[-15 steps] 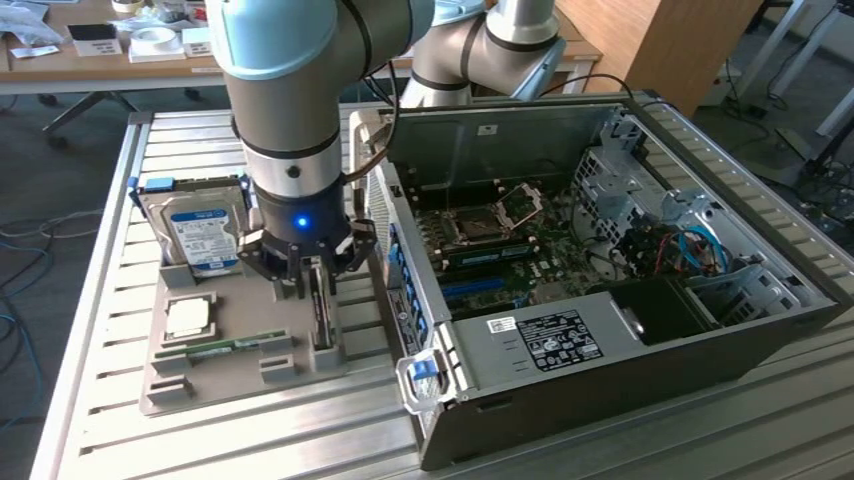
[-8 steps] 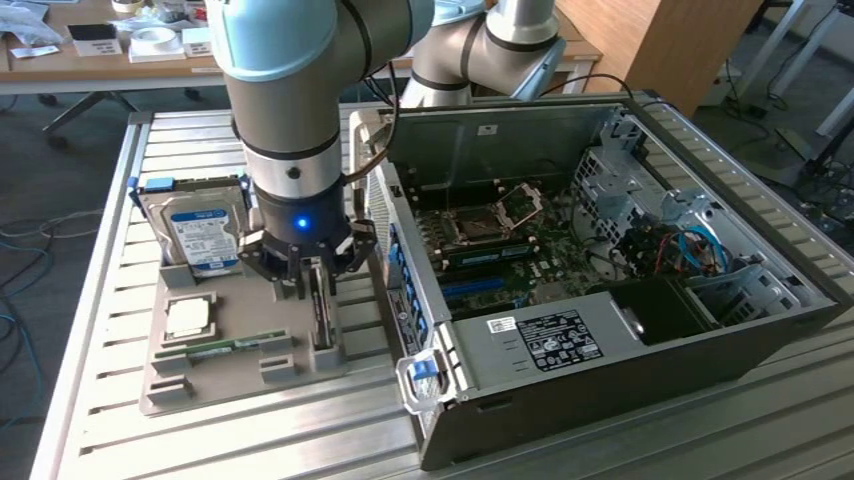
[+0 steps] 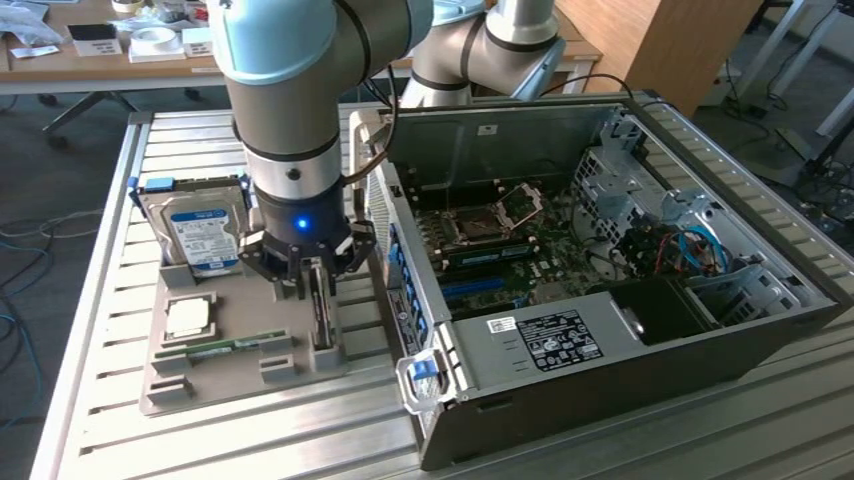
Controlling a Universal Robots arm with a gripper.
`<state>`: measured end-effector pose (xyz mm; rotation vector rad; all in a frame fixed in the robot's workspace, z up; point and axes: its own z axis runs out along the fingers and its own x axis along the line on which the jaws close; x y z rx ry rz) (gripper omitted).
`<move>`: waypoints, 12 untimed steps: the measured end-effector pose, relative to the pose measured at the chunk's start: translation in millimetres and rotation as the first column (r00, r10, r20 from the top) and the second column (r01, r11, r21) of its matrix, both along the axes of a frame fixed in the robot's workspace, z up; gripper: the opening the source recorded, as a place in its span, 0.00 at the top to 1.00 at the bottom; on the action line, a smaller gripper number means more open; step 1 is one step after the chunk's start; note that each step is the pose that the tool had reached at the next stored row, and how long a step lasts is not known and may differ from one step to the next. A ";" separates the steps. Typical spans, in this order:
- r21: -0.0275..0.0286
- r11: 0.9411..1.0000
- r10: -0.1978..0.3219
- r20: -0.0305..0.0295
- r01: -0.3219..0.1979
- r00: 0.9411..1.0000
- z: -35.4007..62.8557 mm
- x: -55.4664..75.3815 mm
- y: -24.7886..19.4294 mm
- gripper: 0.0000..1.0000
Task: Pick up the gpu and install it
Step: 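Pick up the gpu and move the gpu toward the slot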
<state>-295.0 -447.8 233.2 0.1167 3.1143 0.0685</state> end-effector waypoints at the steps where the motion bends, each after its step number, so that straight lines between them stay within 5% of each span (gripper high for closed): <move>1: 0.000 1.000 0.000 0.000 0.000 1.000 -0.1 0.0 0.9 0.58; 12: 0.000 1.000 0.000 0.000 0.000 1.000 -4.1 0.0 2.8 0.58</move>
